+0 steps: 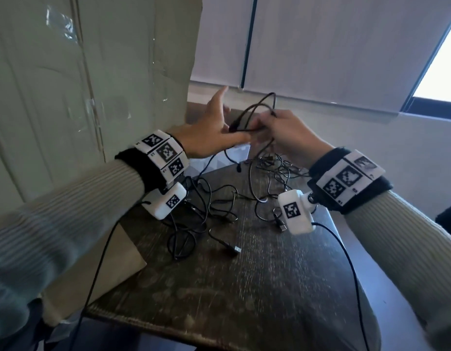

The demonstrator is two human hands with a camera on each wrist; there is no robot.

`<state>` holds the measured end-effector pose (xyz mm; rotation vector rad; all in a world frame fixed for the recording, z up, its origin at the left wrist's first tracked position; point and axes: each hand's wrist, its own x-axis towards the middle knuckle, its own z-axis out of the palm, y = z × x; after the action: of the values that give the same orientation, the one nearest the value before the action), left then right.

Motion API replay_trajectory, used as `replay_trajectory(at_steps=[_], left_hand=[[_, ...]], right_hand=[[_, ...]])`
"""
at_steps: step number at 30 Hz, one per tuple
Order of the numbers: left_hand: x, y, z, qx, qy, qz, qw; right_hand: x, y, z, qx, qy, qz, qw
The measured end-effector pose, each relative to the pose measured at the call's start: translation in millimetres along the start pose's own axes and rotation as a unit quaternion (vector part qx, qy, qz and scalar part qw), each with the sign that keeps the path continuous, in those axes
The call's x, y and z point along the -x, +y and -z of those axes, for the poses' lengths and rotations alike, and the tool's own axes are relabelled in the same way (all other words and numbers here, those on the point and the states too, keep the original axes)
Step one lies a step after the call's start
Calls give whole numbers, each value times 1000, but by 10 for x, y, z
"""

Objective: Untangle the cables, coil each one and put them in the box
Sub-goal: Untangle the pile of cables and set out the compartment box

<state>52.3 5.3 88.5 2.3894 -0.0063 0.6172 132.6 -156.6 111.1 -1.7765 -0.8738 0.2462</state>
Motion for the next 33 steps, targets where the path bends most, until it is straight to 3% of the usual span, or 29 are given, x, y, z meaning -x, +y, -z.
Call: replay_trajectory(at_steps=[3,5,9,12,16,19,21,28,31,33], left_hand=[[75,-92,-132,-48,-108,73,990],[117,-146,-272,-57,-158,50,985],[81,-203,-426,-84,-183,-17,979],[92,-283,-354,-76,-218,14,973],[163,-499,-189,-100,-183,82,975],[178,-591,-99,-197,-215,106,951],[176,-646,-38,-203,-245,122,940],[105,-525,224,-64,-176,129,974],[69,-262,217,13,-93,96,991],[86,-54,152,-3,-64,75,995]], right_hand=[[12,-179,101,-199,24,10,980],[37,-298,151,-260,16,20,965],[51,-414,252,-249,-7,67,966],[67,-444,423,-227,40,99,968],[61,-354,709,-295,109,76,946],[68,-211,807,-290,143,51,945],[80,-144,835,-264,152,62,950],[153,-101,813,-175,152,40,972],[197,-116,589,-186,87,4,979],[201,-139,422,-211,36,-8,977]])
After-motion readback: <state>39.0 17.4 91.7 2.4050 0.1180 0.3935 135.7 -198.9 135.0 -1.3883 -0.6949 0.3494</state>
